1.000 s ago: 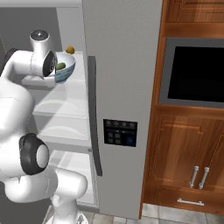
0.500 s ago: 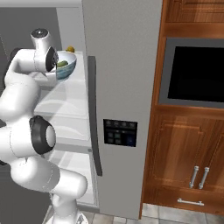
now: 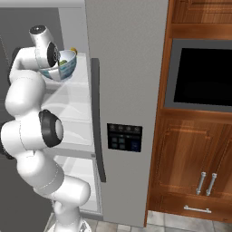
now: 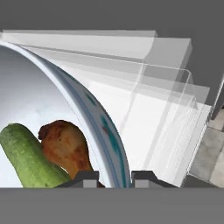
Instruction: Pick the chicken drumstick and cucumber from their plates and place them in the bowl. Then put the bowl in the fridge.
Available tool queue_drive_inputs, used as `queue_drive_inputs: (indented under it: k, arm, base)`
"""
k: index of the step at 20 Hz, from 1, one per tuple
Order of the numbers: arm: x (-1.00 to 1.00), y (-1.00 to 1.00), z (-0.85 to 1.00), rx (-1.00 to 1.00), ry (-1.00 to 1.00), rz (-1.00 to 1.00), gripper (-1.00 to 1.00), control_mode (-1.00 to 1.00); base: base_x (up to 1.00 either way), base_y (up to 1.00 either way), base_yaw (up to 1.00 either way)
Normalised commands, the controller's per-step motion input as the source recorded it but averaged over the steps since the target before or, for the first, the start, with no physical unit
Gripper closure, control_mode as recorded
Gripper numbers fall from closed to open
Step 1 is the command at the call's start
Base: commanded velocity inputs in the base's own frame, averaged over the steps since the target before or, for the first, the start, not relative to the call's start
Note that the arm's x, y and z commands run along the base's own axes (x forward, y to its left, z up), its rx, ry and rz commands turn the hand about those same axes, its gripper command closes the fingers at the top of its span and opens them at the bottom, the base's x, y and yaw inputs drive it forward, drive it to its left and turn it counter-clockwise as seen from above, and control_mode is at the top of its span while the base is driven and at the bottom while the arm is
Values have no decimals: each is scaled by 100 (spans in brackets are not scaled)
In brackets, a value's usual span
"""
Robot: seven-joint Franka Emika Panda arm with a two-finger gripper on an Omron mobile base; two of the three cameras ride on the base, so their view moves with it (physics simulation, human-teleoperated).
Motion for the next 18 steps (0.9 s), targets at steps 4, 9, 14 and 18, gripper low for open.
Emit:
queue_drive_inputs:
  k: [4, 9, 14, 18]
  arm:
    - [22, 0, -1, -2, 1, -6, 100, -100]
    - [24, 0, 0, 0, 0, -12, 100, -100]
    - [18, 1, 0, 10, 0, -17, 100, -100]
    - [19, 2, 0, 18, 0, -15, 100, -100]
  base:
    - [0, 0, 0]
    - [0, 0, 0]
    - [0, 0, 0]
    - [0, 0, 0]
